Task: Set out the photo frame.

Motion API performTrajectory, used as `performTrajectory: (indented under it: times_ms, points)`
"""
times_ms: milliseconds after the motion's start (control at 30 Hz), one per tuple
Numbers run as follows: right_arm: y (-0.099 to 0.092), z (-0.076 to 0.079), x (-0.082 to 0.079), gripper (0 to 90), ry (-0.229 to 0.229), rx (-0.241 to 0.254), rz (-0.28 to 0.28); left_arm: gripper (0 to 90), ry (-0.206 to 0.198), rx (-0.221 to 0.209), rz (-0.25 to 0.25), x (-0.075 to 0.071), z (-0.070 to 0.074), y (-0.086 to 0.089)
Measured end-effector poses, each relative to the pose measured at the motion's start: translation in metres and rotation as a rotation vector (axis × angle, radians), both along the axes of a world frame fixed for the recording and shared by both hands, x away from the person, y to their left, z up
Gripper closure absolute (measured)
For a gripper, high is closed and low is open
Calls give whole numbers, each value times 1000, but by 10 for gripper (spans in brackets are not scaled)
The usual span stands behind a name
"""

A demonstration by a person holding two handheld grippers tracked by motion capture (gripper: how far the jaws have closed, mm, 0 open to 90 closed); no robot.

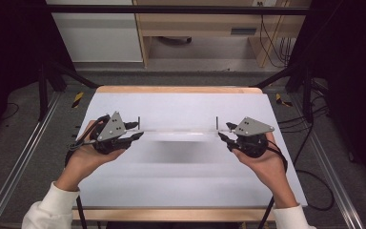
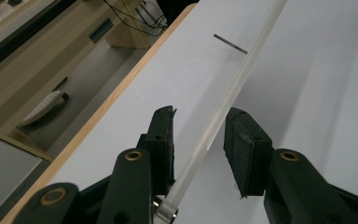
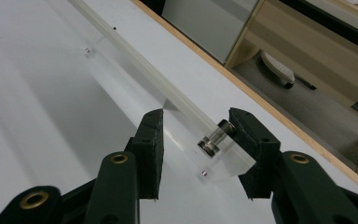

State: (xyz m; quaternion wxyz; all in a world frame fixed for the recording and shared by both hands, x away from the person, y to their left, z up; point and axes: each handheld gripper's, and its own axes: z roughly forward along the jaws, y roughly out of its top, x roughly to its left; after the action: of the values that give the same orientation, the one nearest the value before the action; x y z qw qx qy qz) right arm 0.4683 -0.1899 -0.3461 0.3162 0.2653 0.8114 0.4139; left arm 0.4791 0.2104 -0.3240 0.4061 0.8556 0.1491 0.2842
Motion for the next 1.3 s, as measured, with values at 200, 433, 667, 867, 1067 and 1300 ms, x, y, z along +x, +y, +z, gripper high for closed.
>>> performTrajectory:
  times_ms: [200,433,667,867,1067,1300]
  points:
    - [0,5,10,565,-6,13,-12,604,17,-46,4,13,3,3]
    - [1,12,24,550,-3,35,-31,581,10,-37,25,27,11,0]
    - [1,18,38,543,10,45,-38,568,10,-32,34,42,18,-1]
    - [0,22,49,535,31,77,-40,549,8,-53,40,52,21,-1]
    - [-2,24,58,530,38,100,-36,533,8,-61,55,61,23,-1]
    - [-3,27,68,528,52,118,-35,393,-28,-198,86,59,34,4]
